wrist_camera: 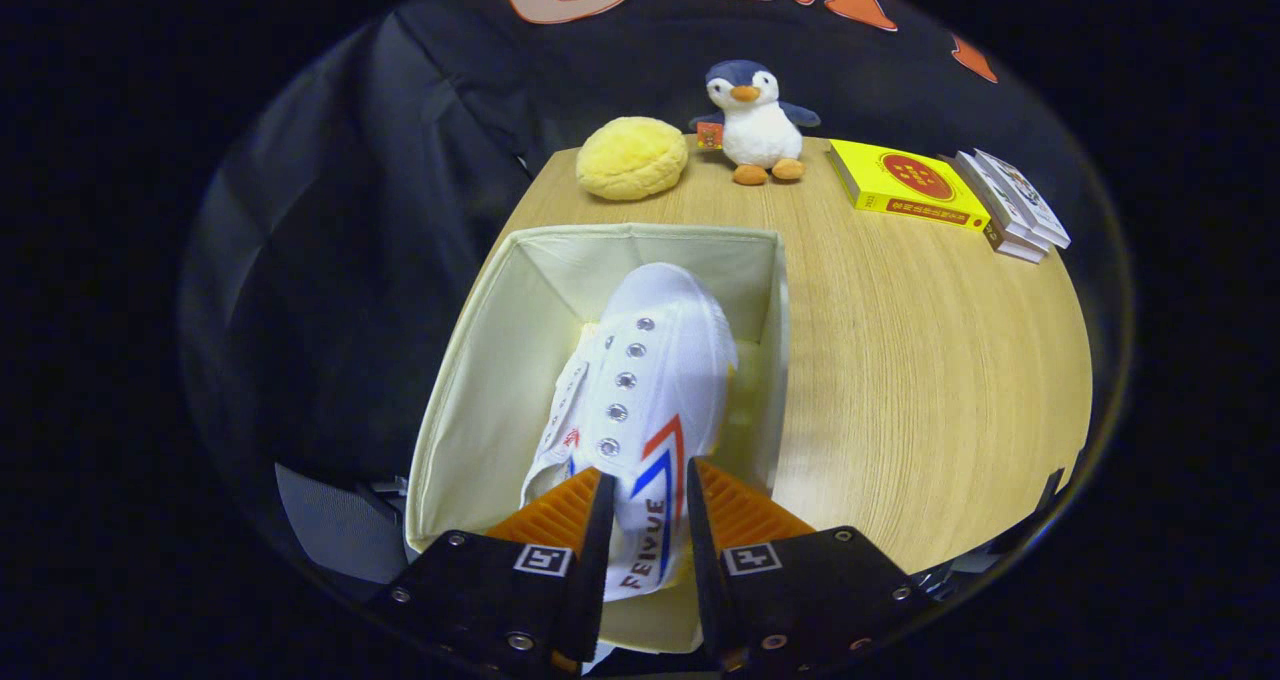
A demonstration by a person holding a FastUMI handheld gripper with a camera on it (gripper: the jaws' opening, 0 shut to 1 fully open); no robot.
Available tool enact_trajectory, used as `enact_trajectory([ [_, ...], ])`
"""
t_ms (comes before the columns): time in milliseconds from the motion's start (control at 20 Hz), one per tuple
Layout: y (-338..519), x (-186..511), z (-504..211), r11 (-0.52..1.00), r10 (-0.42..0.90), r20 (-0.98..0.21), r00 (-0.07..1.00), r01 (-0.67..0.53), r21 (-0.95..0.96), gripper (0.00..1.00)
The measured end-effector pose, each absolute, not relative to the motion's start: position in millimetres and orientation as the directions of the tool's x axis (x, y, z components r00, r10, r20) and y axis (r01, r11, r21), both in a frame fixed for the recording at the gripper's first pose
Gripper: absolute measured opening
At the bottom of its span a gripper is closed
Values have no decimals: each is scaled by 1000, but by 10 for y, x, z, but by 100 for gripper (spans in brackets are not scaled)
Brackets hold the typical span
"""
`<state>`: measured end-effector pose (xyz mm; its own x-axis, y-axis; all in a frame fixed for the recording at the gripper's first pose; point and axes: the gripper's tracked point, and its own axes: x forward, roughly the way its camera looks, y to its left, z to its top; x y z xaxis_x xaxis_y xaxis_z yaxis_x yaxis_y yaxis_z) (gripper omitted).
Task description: Open the storage box then place both shoes into the box .Put the left shoe in first, then the right shoe, with the right side of both shoes facing outward in a uniform manner.
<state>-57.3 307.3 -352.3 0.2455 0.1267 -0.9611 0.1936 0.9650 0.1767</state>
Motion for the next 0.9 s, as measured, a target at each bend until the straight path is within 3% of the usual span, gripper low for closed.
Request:
enact_trajectory([
  [300, 2873, -425, -3266, 956, 171, -925, 340, 169, 239, 48],
  [500, 2565, -227, -2903, 968, 170, -834, 525, 70, 241, 64],
  [900, 1540, -63, -2067, 989, 98, -593, 799, -11, 148, 83],
])
